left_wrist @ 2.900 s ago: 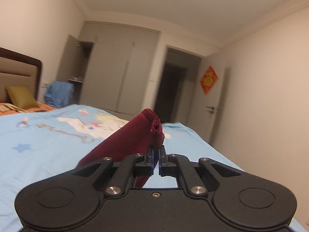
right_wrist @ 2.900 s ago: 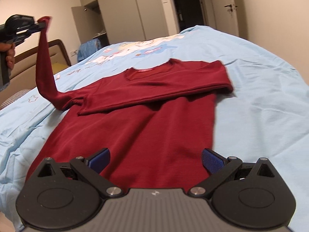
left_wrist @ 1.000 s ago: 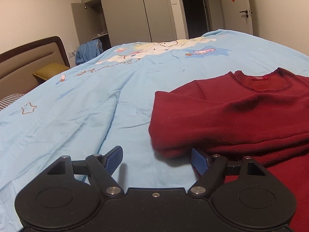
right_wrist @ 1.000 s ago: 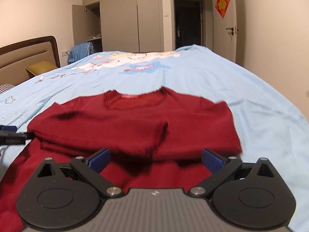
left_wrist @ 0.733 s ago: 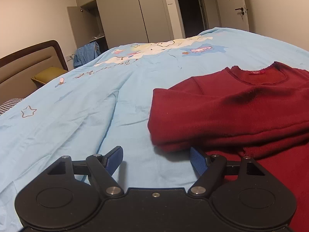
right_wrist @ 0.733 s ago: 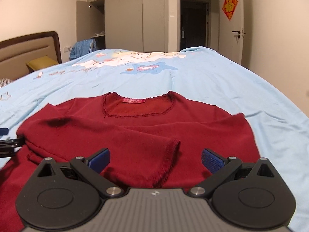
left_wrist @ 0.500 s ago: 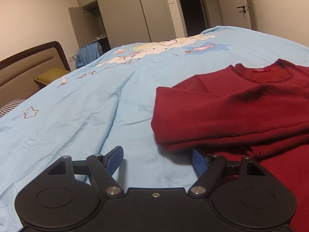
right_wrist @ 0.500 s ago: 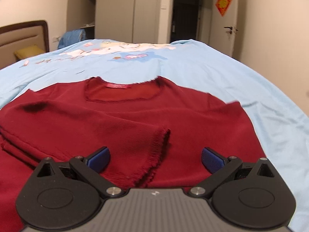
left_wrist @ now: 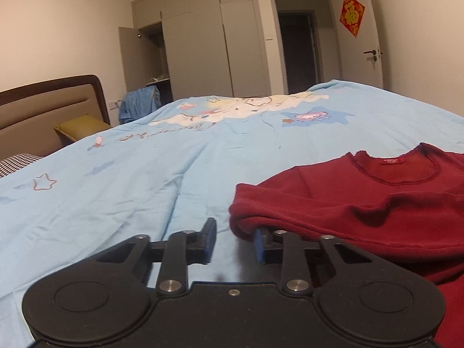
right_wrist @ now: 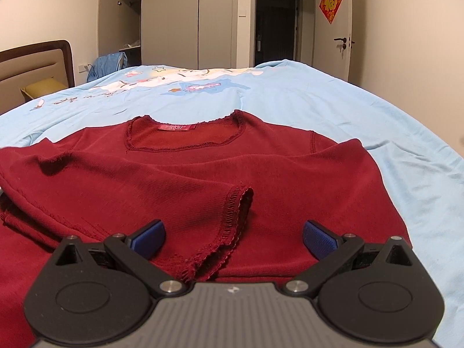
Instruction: Fold small clothes
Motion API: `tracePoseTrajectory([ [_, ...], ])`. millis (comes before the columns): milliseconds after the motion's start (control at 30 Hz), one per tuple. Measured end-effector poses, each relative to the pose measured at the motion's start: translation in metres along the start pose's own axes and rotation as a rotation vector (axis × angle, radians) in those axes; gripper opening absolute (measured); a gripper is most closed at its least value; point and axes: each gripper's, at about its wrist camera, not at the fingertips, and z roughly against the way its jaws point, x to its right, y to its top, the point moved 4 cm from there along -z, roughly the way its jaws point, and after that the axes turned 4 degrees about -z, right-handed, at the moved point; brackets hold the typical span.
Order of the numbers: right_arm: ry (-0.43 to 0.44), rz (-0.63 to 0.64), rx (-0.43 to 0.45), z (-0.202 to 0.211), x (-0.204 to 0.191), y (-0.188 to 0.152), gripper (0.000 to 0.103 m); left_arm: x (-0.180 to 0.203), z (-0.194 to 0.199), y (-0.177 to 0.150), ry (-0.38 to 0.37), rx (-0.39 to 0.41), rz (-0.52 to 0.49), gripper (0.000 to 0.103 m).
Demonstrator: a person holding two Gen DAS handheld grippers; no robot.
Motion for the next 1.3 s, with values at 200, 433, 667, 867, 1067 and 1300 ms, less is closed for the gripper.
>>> tracePoseTrajectory([
  [200, 0.005, -0.007, 0.002, 0.0, 0.001, -0.001, 0.103, 0.0, 0.004, 0.002, 0.012, -0.009, 0.014, 0.006],
  [433, 0.009, -0.011, 0.003, 0.0, 0.002, -0.001, 0.103, -0.024, -0.011, -0.034, -0.009, -0.181, 0.278, 0.005],
  [667, 0.006, -0.009, 0.002, 0.0, 0.001, -0.001, 0.103, -0.029, -0.009, -0.032, -0.077, -0.2, 0.321, 0.019],
  [867, 0.022, 0.007, -0.026, 0.02, 0.002, 0.002, 0.103, -0.023, 0.024, -0.028, -0.098, -0.196, 0.254, 0.061],
  [1067, 0.04, 0.075, -0.049, 0.066, 0.008, -0.015, 0.103, -0.008, 0.074, -0.035, -0.165, -0.181, 0.196, 0.087],
  [1300, 0.048, 0.085, -0.1, 0.129, 0.029, -0.059, 0.103, 0.003, 0.129, -0.064, -0.222, -0.22, 0.155, 0.098],
])
